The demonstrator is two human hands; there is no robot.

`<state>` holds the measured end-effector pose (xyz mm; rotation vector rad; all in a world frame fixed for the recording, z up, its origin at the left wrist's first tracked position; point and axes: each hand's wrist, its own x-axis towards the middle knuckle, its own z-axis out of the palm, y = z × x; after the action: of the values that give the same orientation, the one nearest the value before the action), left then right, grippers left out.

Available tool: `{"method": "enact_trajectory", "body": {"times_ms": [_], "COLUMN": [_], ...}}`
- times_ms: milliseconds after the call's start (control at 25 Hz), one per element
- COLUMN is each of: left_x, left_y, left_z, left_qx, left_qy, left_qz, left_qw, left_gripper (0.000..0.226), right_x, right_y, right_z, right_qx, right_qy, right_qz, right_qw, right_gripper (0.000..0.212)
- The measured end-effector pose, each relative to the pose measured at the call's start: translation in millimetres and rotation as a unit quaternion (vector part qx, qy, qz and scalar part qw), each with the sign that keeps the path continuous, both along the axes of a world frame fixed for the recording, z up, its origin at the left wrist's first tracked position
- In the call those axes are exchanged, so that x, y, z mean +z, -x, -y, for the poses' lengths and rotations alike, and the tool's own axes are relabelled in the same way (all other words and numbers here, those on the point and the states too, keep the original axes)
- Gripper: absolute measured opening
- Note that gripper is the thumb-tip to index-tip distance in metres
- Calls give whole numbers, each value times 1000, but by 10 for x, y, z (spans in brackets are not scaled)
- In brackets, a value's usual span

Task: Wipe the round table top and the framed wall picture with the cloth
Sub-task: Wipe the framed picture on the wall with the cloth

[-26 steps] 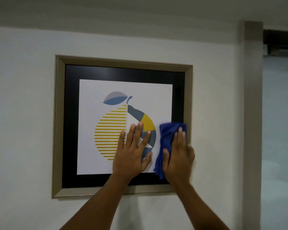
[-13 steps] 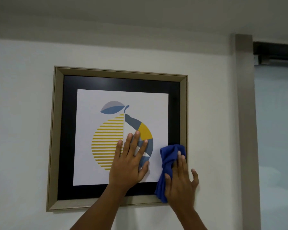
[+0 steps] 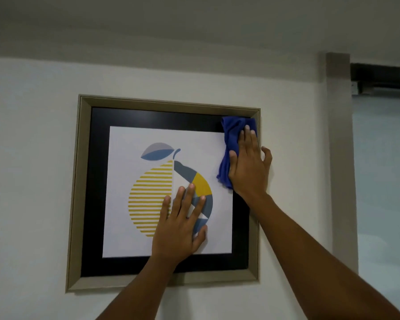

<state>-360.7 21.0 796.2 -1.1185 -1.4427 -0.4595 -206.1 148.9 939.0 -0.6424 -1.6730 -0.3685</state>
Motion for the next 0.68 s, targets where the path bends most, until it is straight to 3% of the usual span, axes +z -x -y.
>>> {"method": "enact_trajectory", "body": {"times_ms": [240,360,560,680], "left_x": [18,-67,-753,-1298], "left_y": [-195,-410,-1075,-1396], "left_z": [97,65,-286,-496], "left_qx": [8,-1,-76,-115], "left_qy": [43,76,163,221], "left_qz": [64,112,125,132], "left_qw": [997,991,976,960], "left_gripper": [75,74,71,73], "right_x": [-1644,-1893,-2243,-2839], "right_y": [-222,-390,-715,-1169], "right_z": [234,280,305,144], "right_qx": [75,132,262,221], "right_qy": [37,49,135,196], "right_qz": [35,68,-12,-15], "right_qw": [996,988,956,955], "right_gripper": [55,53,53,50]}}
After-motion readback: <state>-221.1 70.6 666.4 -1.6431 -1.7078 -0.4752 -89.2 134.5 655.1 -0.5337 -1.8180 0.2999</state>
